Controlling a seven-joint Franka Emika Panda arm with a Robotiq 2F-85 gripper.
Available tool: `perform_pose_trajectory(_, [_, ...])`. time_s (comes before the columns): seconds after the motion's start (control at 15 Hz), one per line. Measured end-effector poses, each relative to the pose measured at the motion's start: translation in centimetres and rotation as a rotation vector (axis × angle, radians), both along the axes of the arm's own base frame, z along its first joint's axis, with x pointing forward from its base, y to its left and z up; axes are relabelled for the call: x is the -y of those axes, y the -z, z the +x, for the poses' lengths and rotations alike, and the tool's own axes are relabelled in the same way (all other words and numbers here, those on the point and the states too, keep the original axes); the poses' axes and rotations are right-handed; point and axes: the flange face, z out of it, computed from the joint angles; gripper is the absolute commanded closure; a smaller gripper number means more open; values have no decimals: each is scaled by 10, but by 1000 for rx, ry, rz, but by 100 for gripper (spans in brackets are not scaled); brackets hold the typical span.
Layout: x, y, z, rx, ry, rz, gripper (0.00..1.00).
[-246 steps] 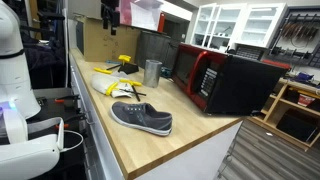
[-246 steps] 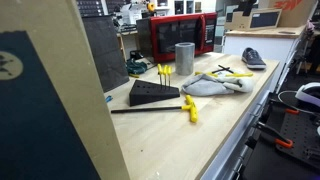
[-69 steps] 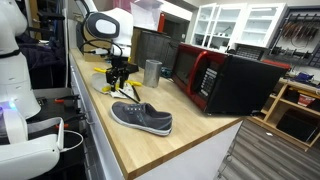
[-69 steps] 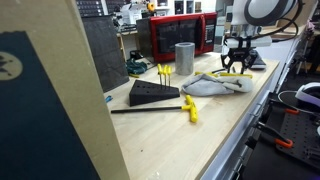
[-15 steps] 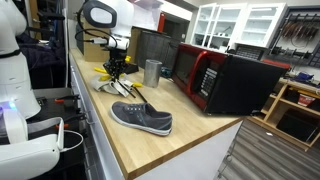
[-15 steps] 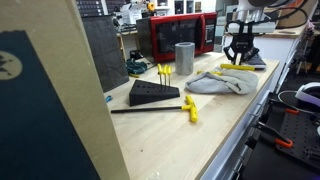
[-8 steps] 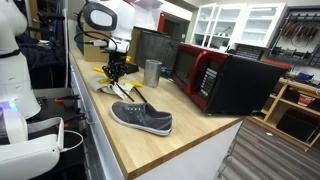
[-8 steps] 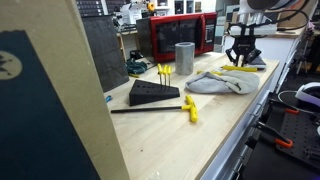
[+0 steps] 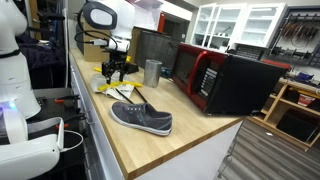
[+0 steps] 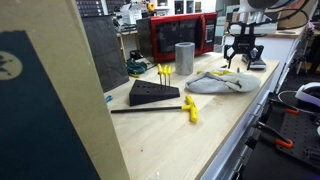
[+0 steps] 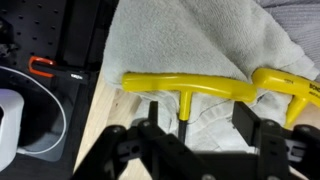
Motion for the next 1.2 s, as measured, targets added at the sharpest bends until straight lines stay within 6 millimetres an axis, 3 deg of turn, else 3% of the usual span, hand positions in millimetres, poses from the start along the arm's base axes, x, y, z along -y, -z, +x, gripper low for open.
perform_pose_trajectory(0.47, [-10, -2, 1, 12, -36, 53, 0])
perform_pose_trajectory(1.2, [-11, -1, 1, 8, -41, 54, 0])
